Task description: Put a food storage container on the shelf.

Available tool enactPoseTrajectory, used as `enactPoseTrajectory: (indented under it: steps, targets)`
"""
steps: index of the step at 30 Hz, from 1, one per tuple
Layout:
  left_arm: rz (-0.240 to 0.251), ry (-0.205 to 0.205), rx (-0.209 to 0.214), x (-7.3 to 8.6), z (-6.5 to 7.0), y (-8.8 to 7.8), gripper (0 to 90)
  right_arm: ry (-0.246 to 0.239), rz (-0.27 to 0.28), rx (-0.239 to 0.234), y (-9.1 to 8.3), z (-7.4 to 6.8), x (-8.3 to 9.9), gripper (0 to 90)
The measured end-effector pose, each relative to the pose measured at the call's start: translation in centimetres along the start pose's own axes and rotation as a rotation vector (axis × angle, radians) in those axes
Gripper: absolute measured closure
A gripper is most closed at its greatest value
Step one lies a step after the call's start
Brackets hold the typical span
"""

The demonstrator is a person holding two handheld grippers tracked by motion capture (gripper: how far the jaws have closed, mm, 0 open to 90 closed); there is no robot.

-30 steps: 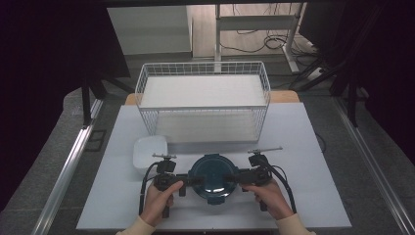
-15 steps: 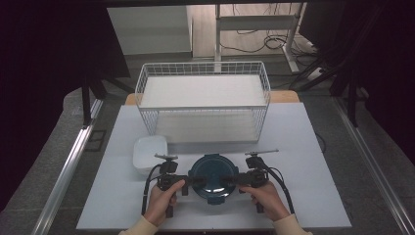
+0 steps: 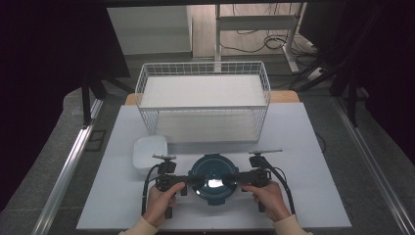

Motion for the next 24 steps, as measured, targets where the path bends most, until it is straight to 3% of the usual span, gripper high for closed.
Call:
enactPoseTrajectory:
  steps: [12, 24]
  targets:
    - [0.002, 0.016, -0.016, 0.1, 0.8, -0.7, 35.9, 0.006, 0.042, 0.014, -0.8, -0.6, 0.2, 30.1]
    - [0.018, 0.035, -0.031, 0.0, 1.3, -1.3, 39.6, -0.021, 0.08, 0.01, -1.4, -1.0, 0.1, 33.7]
Point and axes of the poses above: each handheld gripper's, and its own axes: y roughly forward along the jaws, x roughly out of its underside, z roughly to its right, the point moved 5 cm from there along y, roughly forward along the jaws, and after that the axes turned 1 degree about -z, right-handed, at the moved point
